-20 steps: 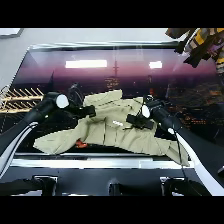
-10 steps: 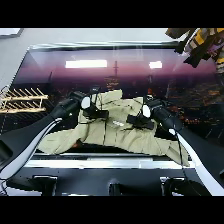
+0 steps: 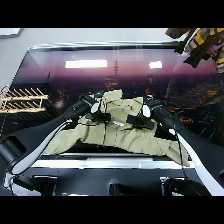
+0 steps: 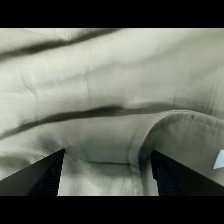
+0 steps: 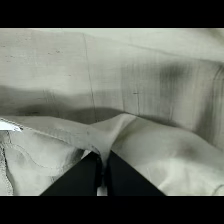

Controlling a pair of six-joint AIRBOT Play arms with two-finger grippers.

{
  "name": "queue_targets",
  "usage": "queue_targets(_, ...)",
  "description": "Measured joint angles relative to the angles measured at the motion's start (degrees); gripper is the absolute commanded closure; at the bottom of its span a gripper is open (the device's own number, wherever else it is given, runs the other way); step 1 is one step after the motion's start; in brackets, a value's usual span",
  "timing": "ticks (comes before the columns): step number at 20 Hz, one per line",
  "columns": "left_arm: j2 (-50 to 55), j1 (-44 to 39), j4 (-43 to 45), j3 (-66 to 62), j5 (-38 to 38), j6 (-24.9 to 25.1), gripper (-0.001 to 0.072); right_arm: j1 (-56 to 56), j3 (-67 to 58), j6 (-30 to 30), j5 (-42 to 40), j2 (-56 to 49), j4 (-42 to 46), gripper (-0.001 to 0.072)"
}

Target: Fold the clothes and pants, and hang the long-sleeved shirts on hangers.

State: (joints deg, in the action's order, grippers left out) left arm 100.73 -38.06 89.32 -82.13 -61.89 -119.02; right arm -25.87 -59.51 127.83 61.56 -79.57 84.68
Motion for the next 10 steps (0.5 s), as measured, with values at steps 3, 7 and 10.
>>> queue_targets(3,0.52,-0.28,0.50,-0.09,0.79,-2.47,0.0676,0.00,0.00,0.02,0.00,0.00,0.00,0.0679)
queue_targets(7,0.72,-0.37,0.63,-0.35,1.75,-4.22,0.0687,0.00,0.00,0.02,0.35,0.35,0.00,0.0679)
queue_targets(10,0.50,0.00,0.70,-0.72,1.31,-4.50,0.0688,0.00,0.00,-0.09,0.39,1.27,0.20,0.0679)
